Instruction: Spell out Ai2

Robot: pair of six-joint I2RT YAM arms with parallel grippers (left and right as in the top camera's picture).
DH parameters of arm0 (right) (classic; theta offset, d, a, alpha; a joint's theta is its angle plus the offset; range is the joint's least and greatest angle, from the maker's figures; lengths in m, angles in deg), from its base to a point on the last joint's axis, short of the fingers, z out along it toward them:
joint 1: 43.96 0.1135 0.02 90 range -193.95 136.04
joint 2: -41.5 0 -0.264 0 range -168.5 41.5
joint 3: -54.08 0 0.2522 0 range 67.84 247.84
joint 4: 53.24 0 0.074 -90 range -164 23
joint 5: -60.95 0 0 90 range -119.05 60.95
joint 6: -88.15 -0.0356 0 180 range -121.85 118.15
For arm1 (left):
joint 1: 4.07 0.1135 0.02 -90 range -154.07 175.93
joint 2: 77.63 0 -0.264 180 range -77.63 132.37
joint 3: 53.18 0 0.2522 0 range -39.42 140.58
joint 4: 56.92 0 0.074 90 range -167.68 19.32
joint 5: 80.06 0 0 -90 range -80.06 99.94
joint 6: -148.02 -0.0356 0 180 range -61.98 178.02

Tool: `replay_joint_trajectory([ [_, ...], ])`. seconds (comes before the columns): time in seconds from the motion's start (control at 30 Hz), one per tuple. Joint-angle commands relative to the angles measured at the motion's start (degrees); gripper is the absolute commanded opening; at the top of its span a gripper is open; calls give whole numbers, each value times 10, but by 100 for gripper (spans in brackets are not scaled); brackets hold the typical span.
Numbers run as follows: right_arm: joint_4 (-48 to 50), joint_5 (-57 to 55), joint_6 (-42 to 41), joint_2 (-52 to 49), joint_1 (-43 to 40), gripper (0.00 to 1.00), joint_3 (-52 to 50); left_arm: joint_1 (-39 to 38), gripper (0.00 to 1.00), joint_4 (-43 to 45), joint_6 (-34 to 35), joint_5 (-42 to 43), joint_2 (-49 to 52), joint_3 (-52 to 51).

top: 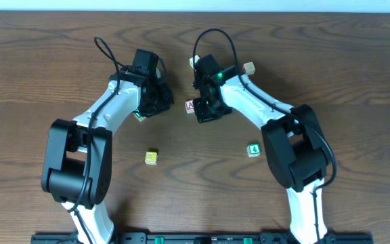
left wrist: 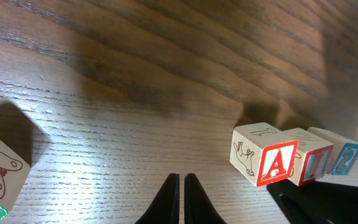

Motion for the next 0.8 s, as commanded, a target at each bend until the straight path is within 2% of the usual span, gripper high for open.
replay_joint_trajectory([
  [0.0, 1, 2, -12, -6, 7, 1, -2, 1, 6, -3, -10, 0, 10, -1],
  [0.23, -5, 8, -13, -5, 7, 1, 18, 0, 6, -4, -10, 0, 10, -1],
  [0.5, -98, 9, 27, 61, -4, 1, 129, -14, 6, -8, -3, 0, 11, -1],
  [0.77, -127, -25, 60, 121, -96, 1, 129, -51, 5, 2, 39, -20, 13, -1],
])
